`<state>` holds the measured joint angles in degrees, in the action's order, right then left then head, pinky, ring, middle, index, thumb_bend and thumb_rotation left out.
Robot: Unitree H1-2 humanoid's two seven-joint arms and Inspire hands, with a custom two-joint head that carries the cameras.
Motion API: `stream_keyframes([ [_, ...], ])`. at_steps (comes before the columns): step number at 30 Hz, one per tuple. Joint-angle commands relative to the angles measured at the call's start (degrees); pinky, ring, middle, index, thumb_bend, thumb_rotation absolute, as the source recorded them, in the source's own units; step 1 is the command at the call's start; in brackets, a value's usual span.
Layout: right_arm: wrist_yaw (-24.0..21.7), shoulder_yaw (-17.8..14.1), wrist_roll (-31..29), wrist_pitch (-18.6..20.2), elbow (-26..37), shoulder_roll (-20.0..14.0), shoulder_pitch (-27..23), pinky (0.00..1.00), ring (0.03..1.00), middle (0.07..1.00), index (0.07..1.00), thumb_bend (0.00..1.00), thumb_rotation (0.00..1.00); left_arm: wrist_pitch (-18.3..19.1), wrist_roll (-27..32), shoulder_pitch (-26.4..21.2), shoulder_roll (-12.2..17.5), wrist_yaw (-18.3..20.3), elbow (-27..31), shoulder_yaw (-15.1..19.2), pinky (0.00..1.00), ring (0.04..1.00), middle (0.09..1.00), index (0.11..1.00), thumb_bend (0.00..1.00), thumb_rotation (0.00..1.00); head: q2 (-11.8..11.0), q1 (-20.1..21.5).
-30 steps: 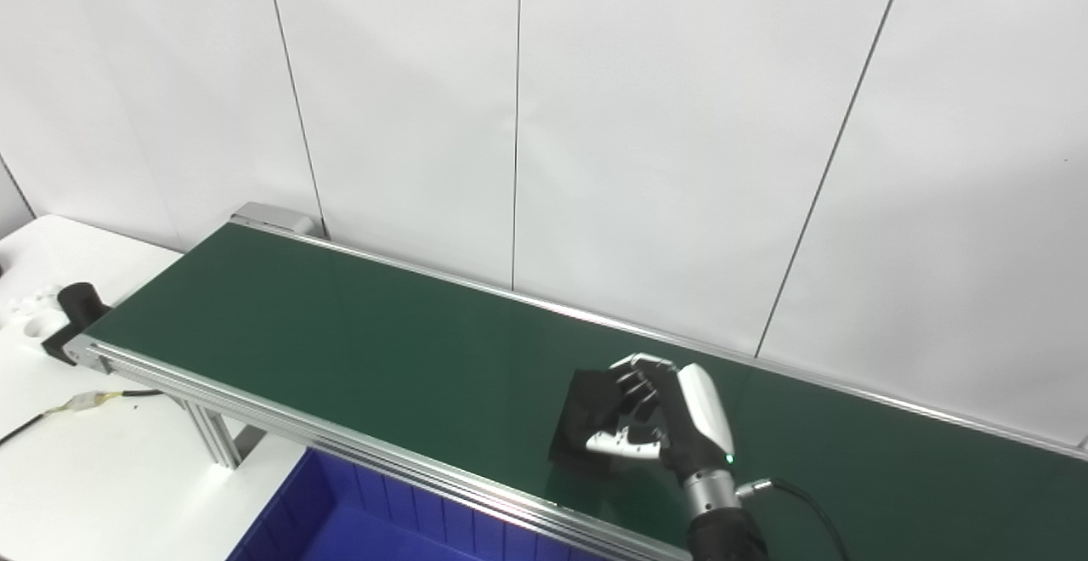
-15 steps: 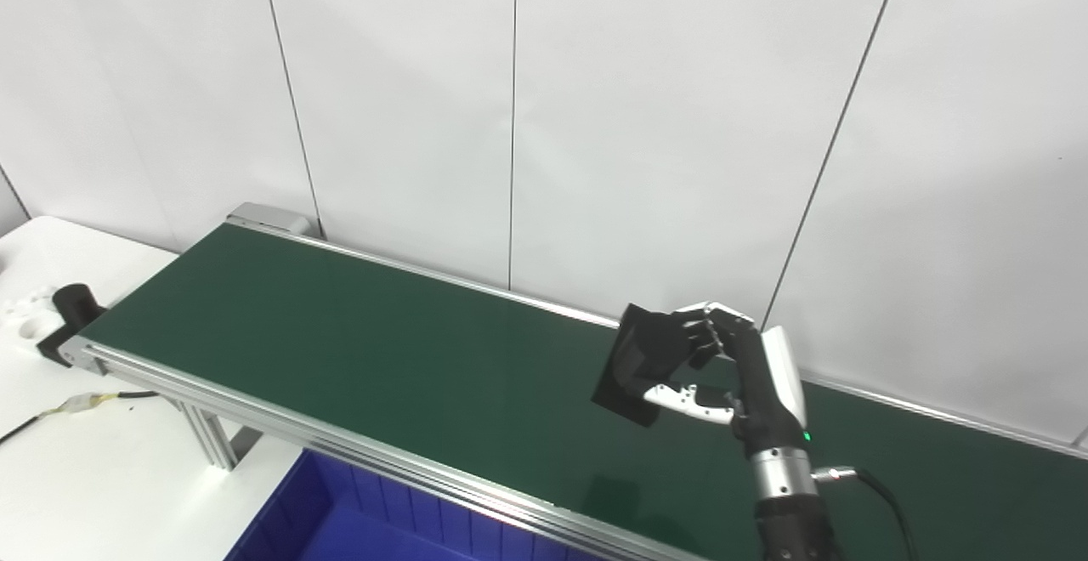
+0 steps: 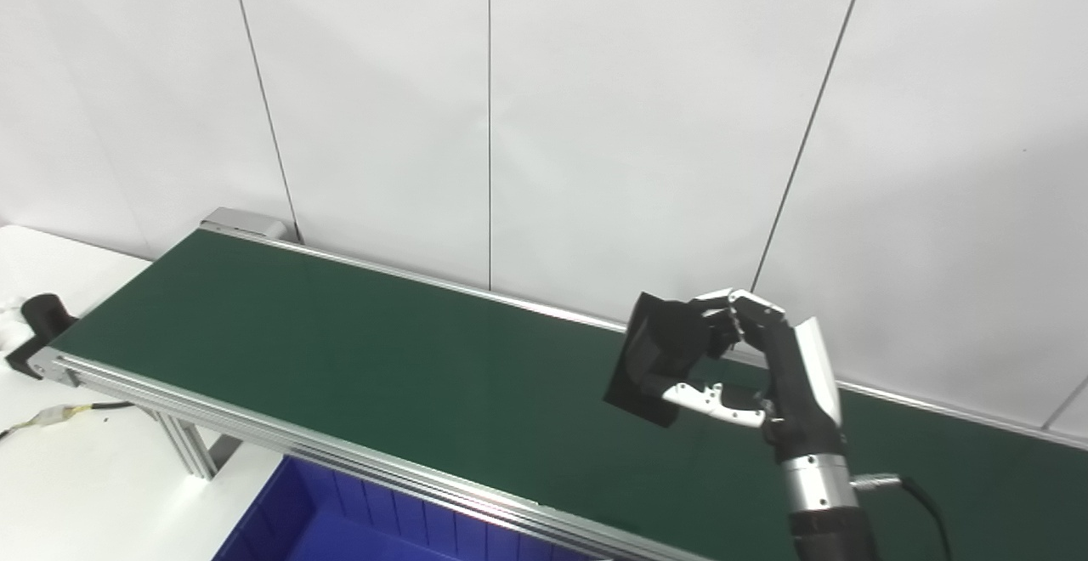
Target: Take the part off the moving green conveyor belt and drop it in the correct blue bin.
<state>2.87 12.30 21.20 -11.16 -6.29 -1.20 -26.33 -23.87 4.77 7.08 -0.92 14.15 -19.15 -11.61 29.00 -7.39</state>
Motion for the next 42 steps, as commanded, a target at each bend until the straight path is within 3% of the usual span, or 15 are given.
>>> stream_keyframes([
  [1, -0.8, -1.0, -1.1, 0.9, 4.4, -0.3, -0.9, 0.33, 0.408, 0.445, 0.513, 0.53, 0.0, -1.2, 0.4, -0.6, 0.3, 0.7, 1.6, 0.2, 0.77, 0.807, 0.832, 0.831, 1.0, 0.18, 0.9, 0.8],
  [8, -2.4, -2.4, 0.2, 3.9, 13.0, -2.4, 3.8, 0.33, 0.397, 0.44, 0.516, 0.53, 0.0, -1.4, 0.9, -0.6, 1.1, 1.3, 2.1, 0.8, 0.79, 0.816, 0.83, 0.828, 1.0, 0.23, 2.3, 3.5],
  [14, -3.0, -3.8, -0.8, 7.6, 19.7, -2.3, 9.6, 0.34, 0.402, 0.436, 0.516, 0.53, 0.0, 0.7, 1.8, 0.3, 2.6, 1.8, 4.8, 1.4, 0.81, 0.824, 0.834, 0.838, 1.0, 0.25, 4.6, 7.1],
  [29, -3.3, -8.1, -1.7, 10.6, 28.2, -2.8, 19.0, 0.33, 0.394, 0.437, 0.522, 0.52, 0.0, 4.3, 3.6, 2.2, 5.2, 3.0, 10.3, 2.8, 0.81, 0.84, 0.824, 0.848, 1.0, 0.26, 7.6, 12.0],
  [42, -2.9, -8.6, 1.8, 12.5, 33.2, -1.3, 24.8, 0.35, 0.409, 0.437, 0.52, 0.52, 0.0, 8.2, 7.0, 2.6, 7.4, 4.3, 15.2, 4.1, 0.82, 0.826, 0.808, 0.832, 1.0, 0.26, 14.0, 17.2],
])
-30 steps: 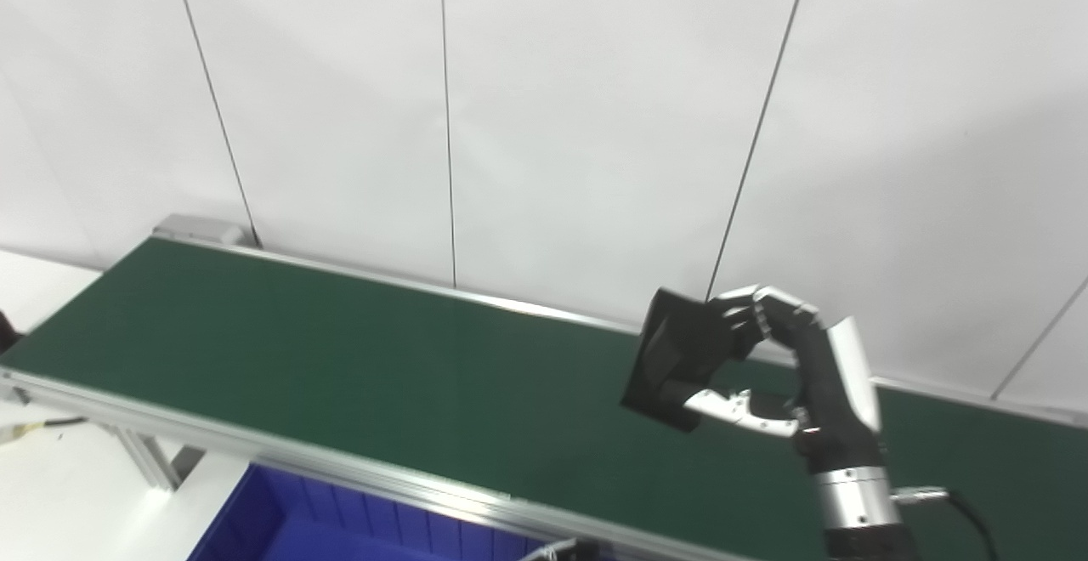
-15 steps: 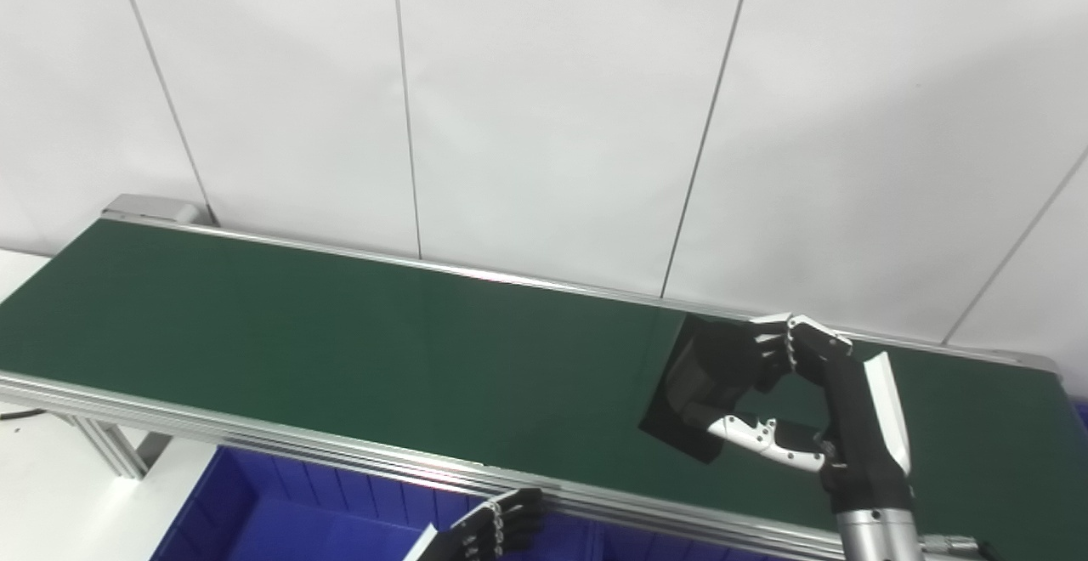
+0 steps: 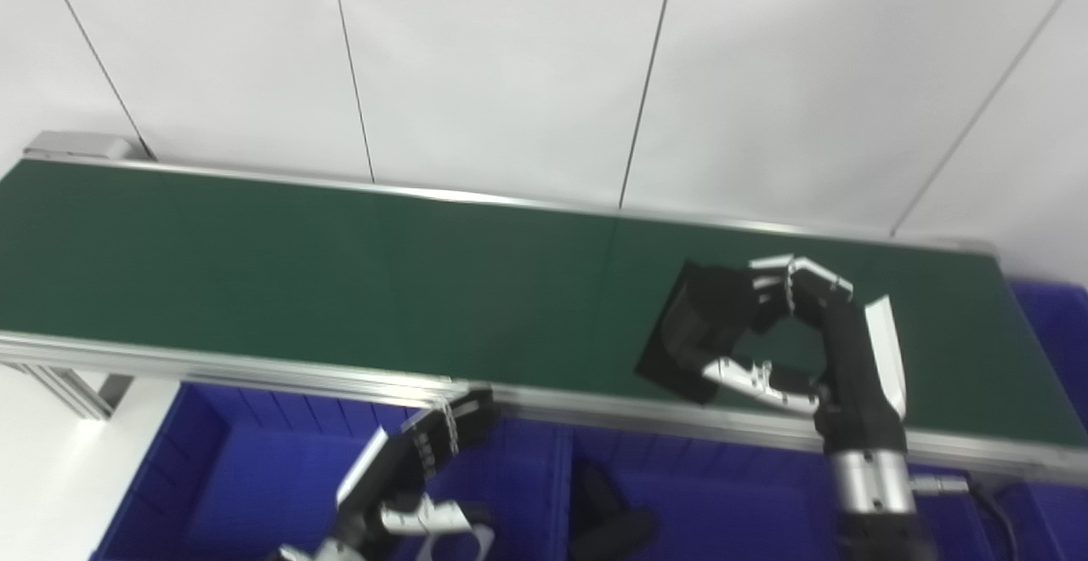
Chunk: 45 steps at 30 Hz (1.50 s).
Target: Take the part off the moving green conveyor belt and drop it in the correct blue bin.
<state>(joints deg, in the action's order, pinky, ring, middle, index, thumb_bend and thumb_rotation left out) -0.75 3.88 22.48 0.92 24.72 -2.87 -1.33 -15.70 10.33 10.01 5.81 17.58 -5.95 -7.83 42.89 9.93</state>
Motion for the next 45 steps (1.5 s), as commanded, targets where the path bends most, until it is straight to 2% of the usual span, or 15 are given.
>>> stream_keyframes([
  [1, 0.6, -0.1, 0.6, 0.6, 2.6, 0.5, 0.2, 0.35, 0.409, 0.437, 0.521, 0.52, 0.0, 0.5, 1.5, -0.3, 0.8, 0.8, 2.5, 0.5, 0.82, 0.826, 0.808, 0.831, 1.0, 0.26, 0.8, 0.8],
  [12, 0.1, 0.5, -0.4, 2.4, 4.6, 1.9, 4.7, 0.35, 0.407, 0.438, 0.515, 0.53, 0.0, 2.3, 2.8, -0.4, 1.4, 1.6, 4.0, 1.6, 0.78, 0.792, 0.803, 0.825, 1.0, 0.24, 2.1, 2.5],
  [17, 0.6, 1.9, 1.7, 1.5, 4.0, 2.4, 6.0, 0.35, 0.411, 0.44, 0.516, 0.52, 0.0, 2.4, 3.2, -0.7, 2.3, 2.6, 4.3, 2.2, 0.79, 0.803, 0.808, 0.824, 1.0, 0.24, 2.9, 6.9],
  [23, 1.0, 3.2, 3.1, 2.3, 2.8, 3.9, 7.3, 0.35, 0.416, 0.438, 0.516, 0.52, 0.0, 3.4, 3.9, -0.7, 3.4, 3.1, 4.7, 3.5, 0.79, 0.809, 0.805, 0.821, 1.0, 0.25, 3.8, 9.6],
  [32, 2.8, 4.0, 3.9, 0.8, -3.3, 5.2, 8.6, 0.34, 0.396, 0.431, 0.517, 0.52, 0.0, 4.7, 5.0, -1.3, 4.7, 4.1, 5.1, 4.7, 0.81, 0.82, 0.813, 0.827, 1.0, 0.28, 5.0, 12.2],
  [45, 5.8, 6.7, 9.2, 0.7, -9.3, 4.7, 9.2, 0.34, 0.403, 0.439, 0.511, 0.53, 0.0, 4.8, 6.9, -1.9, 5.7, 5.4, 4.3, 6.1, 0.83, 0.828, 0.815, 0.833, 1.0, 0.27, 4.8, 15.1],
])
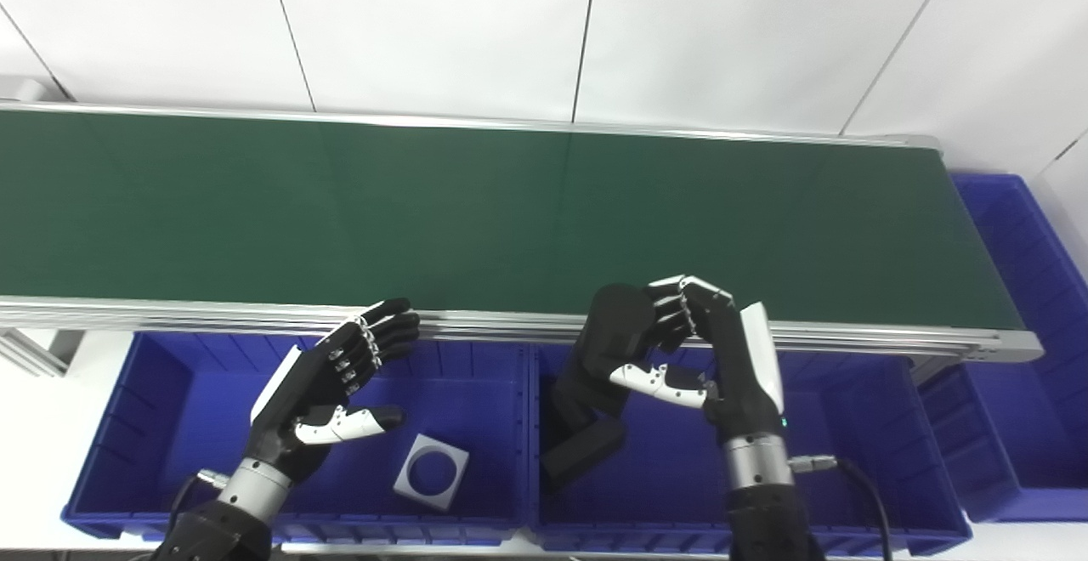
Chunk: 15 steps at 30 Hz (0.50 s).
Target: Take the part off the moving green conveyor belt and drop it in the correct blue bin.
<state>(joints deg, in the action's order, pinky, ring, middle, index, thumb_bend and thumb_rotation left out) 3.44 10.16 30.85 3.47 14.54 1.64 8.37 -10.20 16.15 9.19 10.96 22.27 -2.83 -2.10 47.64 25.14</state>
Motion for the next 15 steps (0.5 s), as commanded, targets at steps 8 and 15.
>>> stream_keyframes([
  [8, 1.2, 0.6, 3.6, -0.6, 1.2, -1.2, 1.6, 0.35, 0.417, 0.458, 0.503, 0.53, 0.0, 0.0, 1.2, -0.9, 0.9, 0.7, 1.5, 0.8, 0.84, 0.828, 0.814, 0.828, 1.0, 0.26, 0.5, -0.1],
  [15, 1.6, 0.0, 3.6, -1.8, 3.8, -2.5, 5.3, 0.35, 0.417, 0.458, 0.504, 0.53, 0.0, 0.1, 1.3, -1.1, 1.2, 0.9, 1.7, 1.0, 0.84, 0.826, 0.813, 0.828, 1.0, 0.28, 1.0, 0.3],
])
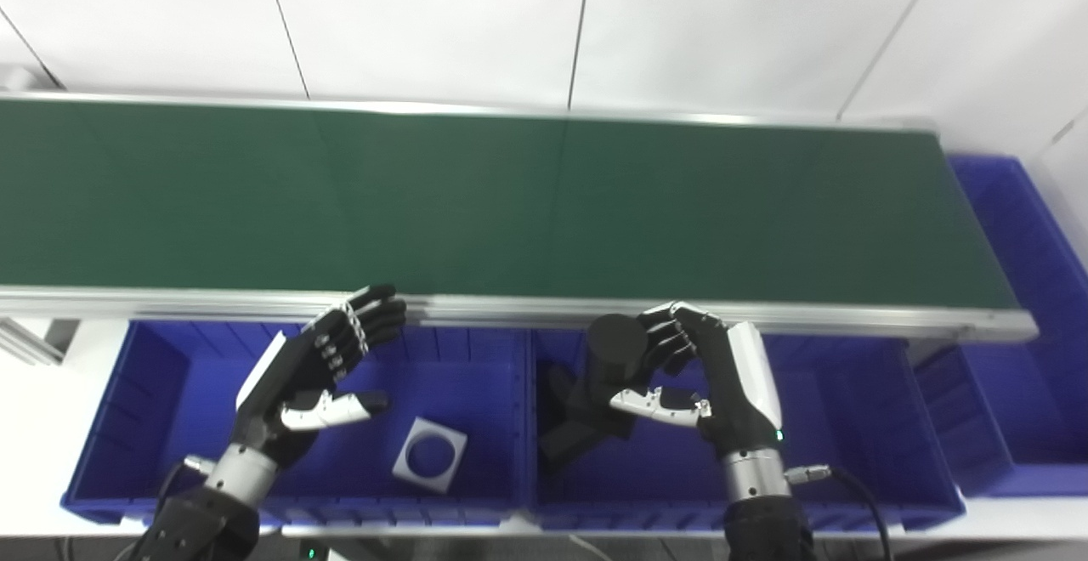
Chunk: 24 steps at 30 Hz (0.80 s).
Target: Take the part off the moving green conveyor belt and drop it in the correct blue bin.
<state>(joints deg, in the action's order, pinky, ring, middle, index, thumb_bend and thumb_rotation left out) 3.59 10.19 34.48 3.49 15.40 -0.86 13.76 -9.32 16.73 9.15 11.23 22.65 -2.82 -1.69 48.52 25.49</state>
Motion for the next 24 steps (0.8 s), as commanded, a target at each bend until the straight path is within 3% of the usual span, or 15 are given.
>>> stream_keyframes([
  [1, 1.4, -0.1, 0.0, -1.8, 3.3, -0.1, 0.2, 0.35, 0.415, 0.455, 0.505, 0.53, 0.0, -0.8, 0.7, -1.1, 1.0, 0.5, 1.6, 0.7, 0.84, 0.826, 0.812, 0.828, 1.0, 0.28, 0.2, 0.1],
  [10, 0.7, 1.4, 4.9, -0.2, 2.8, -1.0, 0.5, 0.33, 0.402, 0.449, 0.51, 0.53, 0.0, 0.9, 2.2, -0.7, 1.6, 1.0, 2.6, 1.1, 0.83, 0.821, 0.81, 0.825, 1.0, 0.27, 0.9, 0.9],
  [24, -5.4, 3.4, 10.9, 5.9, -1.1, -3.8, -4.2, 0.39, 0.441, 0.447, 0.519, 0.52, 0.0, 3.2, 4.1, -0.2, 2.6, 1.4, 3.0, 3.0, 0.82, 0.813, 0.802, 0.825, 1.0, 0.27, 1.3, 2.9],
])
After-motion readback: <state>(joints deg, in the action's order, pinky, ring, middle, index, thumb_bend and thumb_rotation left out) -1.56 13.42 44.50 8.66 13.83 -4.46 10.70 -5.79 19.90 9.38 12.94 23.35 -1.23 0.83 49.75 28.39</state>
